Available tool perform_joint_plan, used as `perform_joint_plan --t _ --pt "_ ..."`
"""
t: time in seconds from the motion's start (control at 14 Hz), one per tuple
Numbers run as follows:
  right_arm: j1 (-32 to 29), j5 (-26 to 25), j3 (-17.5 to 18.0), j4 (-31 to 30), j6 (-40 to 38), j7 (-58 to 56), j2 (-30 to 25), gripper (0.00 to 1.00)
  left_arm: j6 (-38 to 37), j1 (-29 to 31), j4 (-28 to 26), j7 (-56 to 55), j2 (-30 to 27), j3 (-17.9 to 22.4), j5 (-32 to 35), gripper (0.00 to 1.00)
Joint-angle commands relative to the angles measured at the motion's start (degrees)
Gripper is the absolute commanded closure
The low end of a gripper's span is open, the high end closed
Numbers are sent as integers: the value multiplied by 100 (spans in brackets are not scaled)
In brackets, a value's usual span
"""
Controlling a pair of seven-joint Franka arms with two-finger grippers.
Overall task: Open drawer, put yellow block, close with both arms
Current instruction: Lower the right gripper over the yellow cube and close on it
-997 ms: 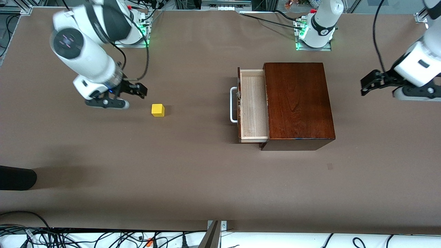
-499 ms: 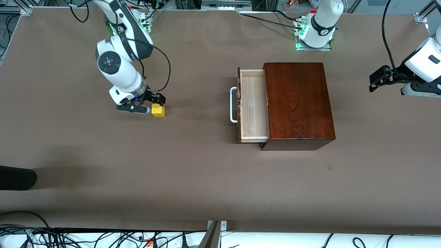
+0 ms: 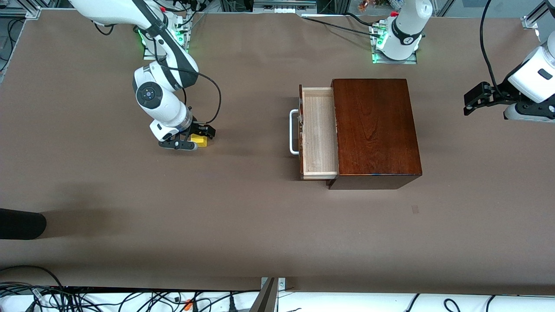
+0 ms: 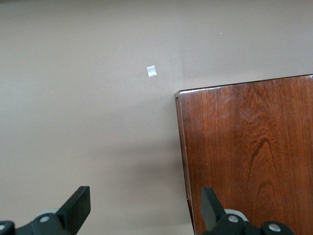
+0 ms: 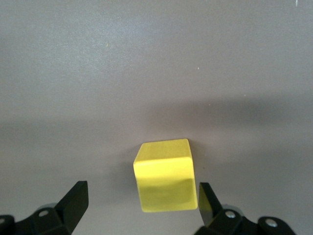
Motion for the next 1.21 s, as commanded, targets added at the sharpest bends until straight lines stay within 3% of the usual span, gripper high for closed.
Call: perform_joint_plan --t 0.0,0.36,0.43,0.5,0.64,0.71,0.93,1.14 --pt "33 -253 -104 42 89 75 88 0 -86 5 40 -83 -60 -7 -63 0" --pt "42 -473 -166 42 89 84 316 0 -95 14 40 -83 -60 -7 -63 0" --pt "42 -482 -166 42 124 84 343 7 -95 5 40 -92 -60 -15 -63 0" --pt "42 -526 -166 42 159 75 351 27 -95 5 40 -83 -60 -15 -63 0" --pt "42 -631 -175 50 159 75 378 95 -113 5 49 -92 -69 -15 -63 0" --pt "42 -631 -184 50 159 75 378 100 -165 5 58 -92 -69 -24 -63 0" --pt "33 -631 -193 129 63 57 125 100 -236 5 58 -100 -69 -24 -63 0" --pt "24 -623 -193 759 -1232 197 -403 100 -253 14 58 -92 -69 -15 -63 0"
